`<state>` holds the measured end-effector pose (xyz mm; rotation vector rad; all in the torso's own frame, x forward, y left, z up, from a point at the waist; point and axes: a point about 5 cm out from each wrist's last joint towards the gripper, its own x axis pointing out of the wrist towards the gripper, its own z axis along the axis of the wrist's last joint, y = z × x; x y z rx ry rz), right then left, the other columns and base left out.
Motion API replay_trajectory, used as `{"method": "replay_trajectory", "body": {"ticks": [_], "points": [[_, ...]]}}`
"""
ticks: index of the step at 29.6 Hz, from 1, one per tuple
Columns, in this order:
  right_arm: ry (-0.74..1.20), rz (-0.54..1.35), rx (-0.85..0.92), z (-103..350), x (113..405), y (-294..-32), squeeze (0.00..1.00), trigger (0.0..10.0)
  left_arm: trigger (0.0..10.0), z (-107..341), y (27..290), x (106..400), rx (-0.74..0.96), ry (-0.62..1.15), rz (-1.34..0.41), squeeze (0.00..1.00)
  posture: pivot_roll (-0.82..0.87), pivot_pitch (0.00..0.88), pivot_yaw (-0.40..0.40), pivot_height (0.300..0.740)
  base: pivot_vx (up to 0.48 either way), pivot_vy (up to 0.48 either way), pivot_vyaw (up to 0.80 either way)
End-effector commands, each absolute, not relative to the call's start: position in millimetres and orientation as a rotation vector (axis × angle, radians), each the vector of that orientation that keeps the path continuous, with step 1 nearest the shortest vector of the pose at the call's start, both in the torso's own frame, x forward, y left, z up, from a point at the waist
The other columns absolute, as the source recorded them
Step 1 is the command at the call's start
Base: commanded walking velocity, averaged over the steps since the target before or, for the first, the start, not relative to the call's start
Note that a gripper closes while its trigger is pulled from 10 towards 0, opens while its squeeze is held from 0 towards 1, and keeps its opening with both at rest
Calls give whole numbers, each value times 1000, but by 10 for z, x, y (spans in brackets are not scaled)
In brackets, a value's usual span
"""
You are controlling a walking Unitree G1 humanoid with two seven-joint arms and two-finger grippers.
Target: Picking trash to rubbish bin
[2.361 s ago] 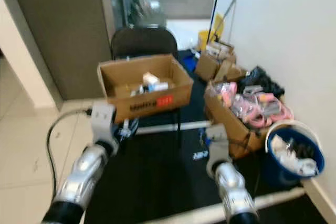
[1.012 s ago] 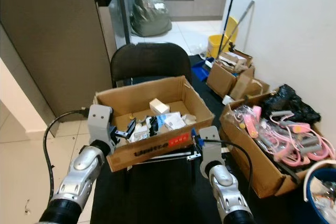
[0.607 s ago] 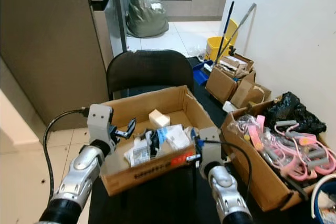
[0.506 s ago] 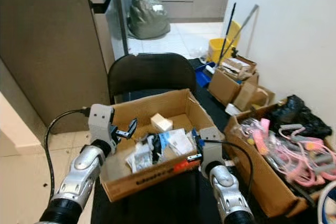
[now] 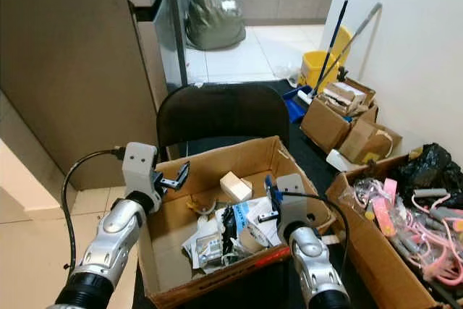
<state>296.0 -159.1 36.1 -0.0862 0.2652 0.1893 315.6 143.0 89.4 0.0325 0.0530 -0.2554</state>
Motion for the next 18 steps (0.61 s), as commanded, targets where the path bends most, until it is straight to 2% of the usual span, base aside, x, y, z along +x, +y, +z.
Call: {"method": "replay_trajectory", "body": {"ticks": [1, 5, 11, 18], "points": [[280, 183, -87, 319, 2935, -1607, 0, 10000, 10000, 866, 1424, 3139, 85, 71, -297, 0, -42, 46, -7, 740, 0, 0, 0], [271, 194, -98, 338, 2964, -1595, 0, 10000, 10000, 859, 1404, 3136, 124, 78, -349, 0, -42, 48, -6, 740, 0, 0, 0], [255, 259, -159, 463, 3175, -1487, 0, 10000, 10000, 751, 1388, 3050, 205, 193, -676, 0, -41, 46, -4, 740, 0, 0, 0], [279, 346, -245, 570, 3355, -1320, 0, 10000, 10000, 730, 1508, 2952, 168, 294, -843, 0, -40, 44, -5, 740, 0, 0, 0]]}}
